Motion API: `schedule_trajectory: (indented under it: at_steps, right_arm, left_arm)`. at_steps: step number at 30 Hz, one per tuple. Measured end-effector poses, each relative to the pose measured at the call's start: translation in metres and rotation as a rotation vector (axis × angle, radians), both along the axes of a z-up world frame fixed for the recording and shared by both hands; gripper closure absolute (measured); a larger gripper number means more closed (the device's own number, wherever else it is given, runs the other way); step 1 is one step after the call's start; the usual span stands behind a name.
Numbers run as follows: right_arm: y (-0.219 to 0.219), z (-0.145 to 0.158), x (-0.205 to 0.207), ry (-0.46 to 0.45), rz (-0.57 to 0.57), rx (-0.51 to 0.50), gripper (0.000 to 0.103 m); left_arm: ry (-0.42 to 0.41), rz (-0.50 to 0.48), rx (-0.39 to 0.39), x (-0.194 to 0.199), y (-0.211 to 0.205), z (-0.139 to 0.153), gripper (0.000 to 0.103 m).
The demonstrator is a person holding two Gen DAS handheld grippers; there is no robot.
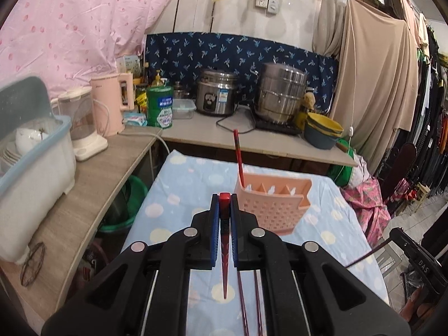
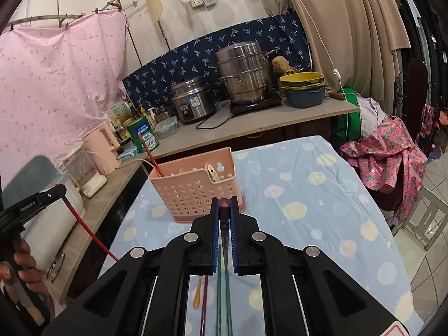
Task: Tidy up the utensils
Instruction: 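Lift and carry the red chopstick to the caddy while the right tool carries the dark red one, then drop the red chopstick into the caddy while the right tool releases the dark red chopstick there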
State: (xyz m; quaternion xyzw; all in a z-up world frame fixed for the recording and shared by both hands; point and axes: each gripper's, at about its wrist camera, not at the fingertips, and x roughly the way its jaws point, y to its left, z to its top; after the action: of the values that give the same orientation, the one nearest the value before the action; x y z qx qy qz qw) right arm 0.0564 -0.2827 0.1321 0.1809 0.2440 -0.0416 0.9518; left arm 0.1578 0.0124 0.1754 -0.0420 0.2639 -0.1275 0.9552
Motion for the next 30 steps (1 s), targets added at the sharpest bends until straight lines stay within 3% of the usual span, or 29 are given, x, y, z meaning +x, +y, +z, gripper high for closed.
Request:
schedule_trajectory:
  at_steps: [11,17,22,30]
  right_arm:
    - [-0.015,0.063,0.045,-0.234,-0.037,0.057,0.096]
    - [-0.024,0.084,0.084,-0.318,-0.053,0.110,0.096]
    - [-0.023,0.083,0.115,-0.325,-0.055,0.124,0.096]
    - [-0.017,0.045,0.151,-0.211,-0.042,0.095,0.096]
  left_arm:
    - [-0.155,0.002,-0.078,0.039,-0.019,0.064,0.096]
    - [-0.213,0.001,-0.108,0.067,-0.031,0.085,0.096]
    - [-0.196,0.006,-0.112,0.094,-0.041,0.080,0.096]
    - [-0.116,0.007,-0.076,0.123,-0.053,0.042,0.096]
